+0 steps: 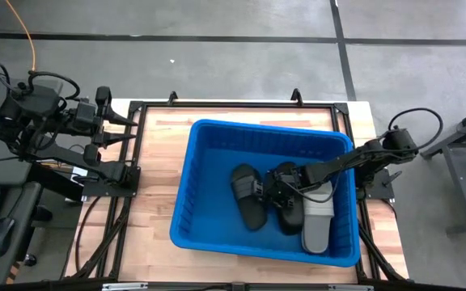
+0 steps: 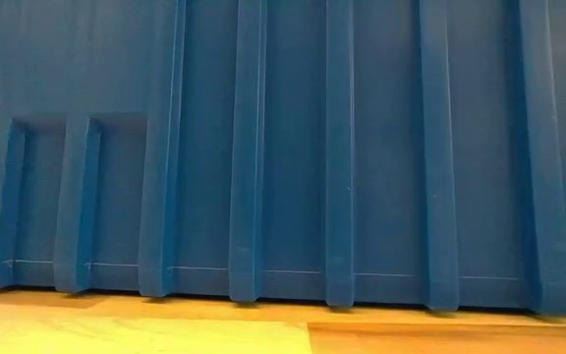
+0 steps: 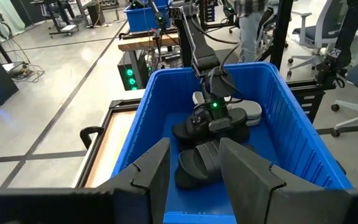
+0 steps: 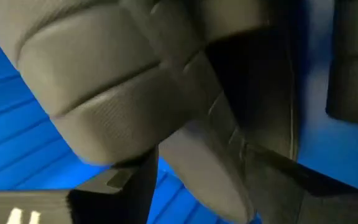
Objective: Pick and place slides into bin
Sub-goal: Put the black slide into the blue organizer bin, then return to Home Position
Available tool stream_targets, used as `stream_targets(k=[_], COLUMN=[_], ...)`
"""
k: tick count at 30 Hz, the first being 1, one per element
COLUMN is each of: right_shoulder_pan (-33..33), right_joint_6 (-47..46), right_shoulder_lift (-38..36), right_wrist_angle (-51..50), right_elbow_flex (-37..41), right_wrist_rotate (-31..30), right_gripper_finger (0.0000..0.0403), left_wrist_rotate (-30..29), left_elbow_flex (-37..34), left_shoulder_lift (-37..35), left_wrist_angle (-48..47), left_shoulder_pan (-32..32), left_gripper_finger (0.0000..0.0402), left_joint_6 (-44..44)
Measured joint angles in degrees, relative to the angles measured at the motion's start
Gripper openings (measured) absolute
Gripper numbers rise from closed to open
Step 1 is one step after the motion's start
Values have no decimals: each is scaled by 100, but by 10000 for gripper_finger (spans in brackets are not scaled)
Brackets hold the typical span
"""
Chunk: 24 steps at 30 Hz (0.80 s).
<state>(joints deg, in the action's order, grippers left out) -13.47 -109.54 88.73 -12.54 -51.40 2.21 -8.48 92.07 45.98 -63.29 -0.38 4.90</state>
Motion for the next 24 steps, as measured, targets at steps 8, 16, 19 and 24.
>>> stream_targets(k=[8,16,19,24], right_shoulder_pan=[12,35,27,-247], right_joint_6=[157,802,511,1418], right_shoulder_lift=[-424,-1108,-1395,-1765], right_wrist_angle=[-843,-333,-216,814], right_elbow_flex=[0,0,0,2], right_wrist_rotate=[98,-286,-384,-1880], right_gripper_finger=[218,217,216,218], left_wrist_rotate=[49,27,-417,-458], left_elbow_flex=[0,0,-4,-4], left_shoulder_lift=[0,0,-42,-74], left_wrist_angle=[6,-44,-245,-394], left_shoulder_pan=[0,0,2,0], left_gripper_finger=[129,129,129,129], left_joint_6=[85,24,-282,-381])
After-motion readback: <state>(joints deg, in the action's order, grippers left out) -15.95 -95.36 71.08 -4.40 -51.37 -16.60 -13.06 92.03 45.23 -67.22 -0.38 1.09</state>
